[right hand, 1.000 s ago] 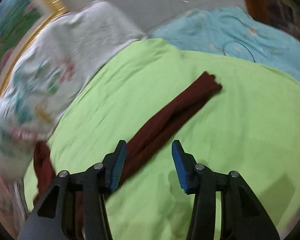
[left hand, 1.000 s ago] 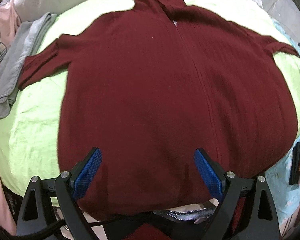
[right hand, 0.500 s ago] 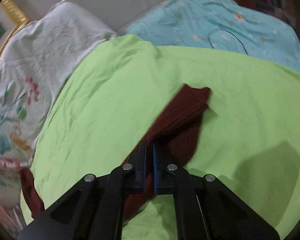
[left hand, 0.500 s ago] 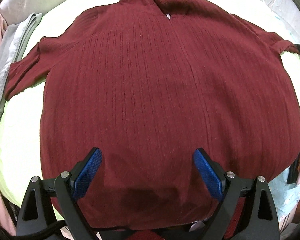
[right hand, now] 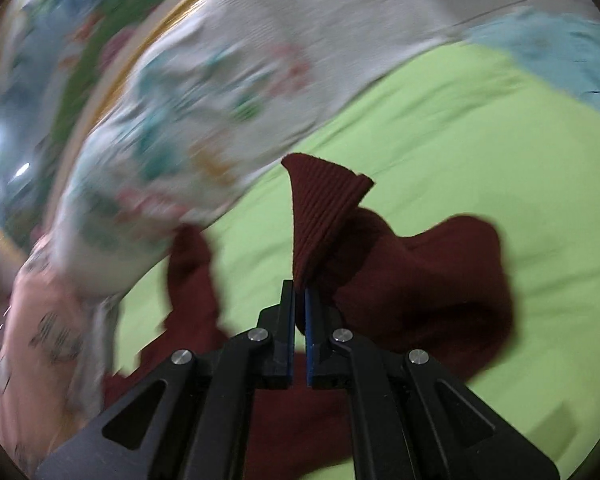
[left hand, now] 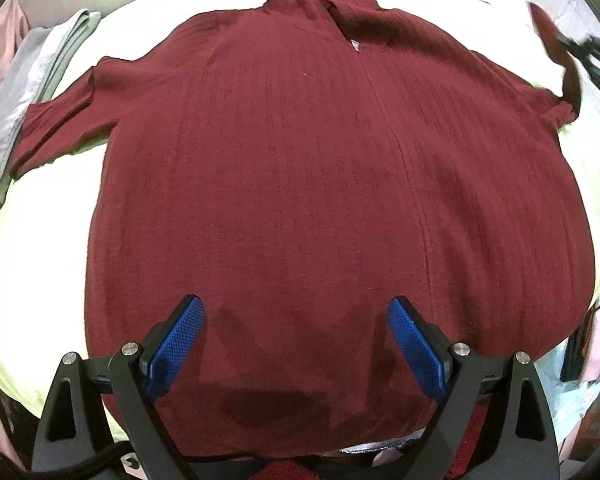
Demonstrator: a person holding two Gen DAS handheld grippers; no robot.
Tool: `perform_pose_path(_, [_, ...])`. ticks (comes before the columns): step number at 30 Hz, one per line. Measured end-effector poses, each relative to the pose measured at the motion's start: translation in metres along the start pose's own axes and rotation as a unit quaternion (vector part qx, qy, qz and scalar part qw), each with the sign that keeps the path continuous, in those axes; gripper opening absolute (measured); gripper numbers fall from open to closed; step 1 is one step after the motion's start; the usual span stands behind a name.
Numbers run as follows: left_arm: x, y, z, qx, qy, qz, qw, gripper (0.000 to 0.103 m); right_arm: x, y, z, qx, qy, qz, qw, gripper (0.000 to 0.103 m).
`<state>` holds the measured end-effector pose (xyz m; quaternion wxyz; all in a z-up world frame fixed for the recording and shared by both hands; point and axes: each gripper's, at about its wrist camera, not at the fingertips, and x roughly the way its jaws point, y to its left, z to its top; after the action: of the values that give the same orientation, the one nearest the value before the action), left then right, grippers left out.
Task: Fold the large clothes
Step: 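Grasp the sleeve cuff of the red sweater with the right gripper, then carry the sleeve across the sweater body toward the left gripper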
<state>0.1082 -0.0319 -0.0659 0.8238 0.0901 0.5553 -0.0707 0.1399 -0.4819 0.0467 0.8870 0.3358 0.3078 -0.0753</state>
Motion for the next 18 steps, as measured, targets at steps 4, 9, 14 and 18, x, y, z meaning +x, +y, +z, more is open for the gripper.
perform_pose_path(4, [-0.007, 0.024, -0.001, -0.026, -0.016, -0.018, 0.9994, 0.094, 0.052, 0.08, -0.053, -0.025, 0.072, 0.088, 0.993, 0.004])
perform_pose_path(9, [-0.015, 0.065, 0.005, -0.074, -0.04, -0.051, 0.9952, 0.094, 0.126, 0.175, -0.133, -0.079, 0.167, 0.141, 0.973, 0.004])
perform_pose_path(14, [-0.015, 0.1, 0.009, -0.116, -0.058, -0.092, 0.9873, 0.094, 0.171, 0.212, -0.186, -0.094, 0.22, 0.153, 0.959, 0.004])
perform_pose_path(18, [-0.012, 0.112, 0.018, -0.122, -0.071, -0.109, 0.9841, 0.094, 0.19, 0.222, -0.212, -0.097, 0.242, 0.148, 0.954, 0.004])
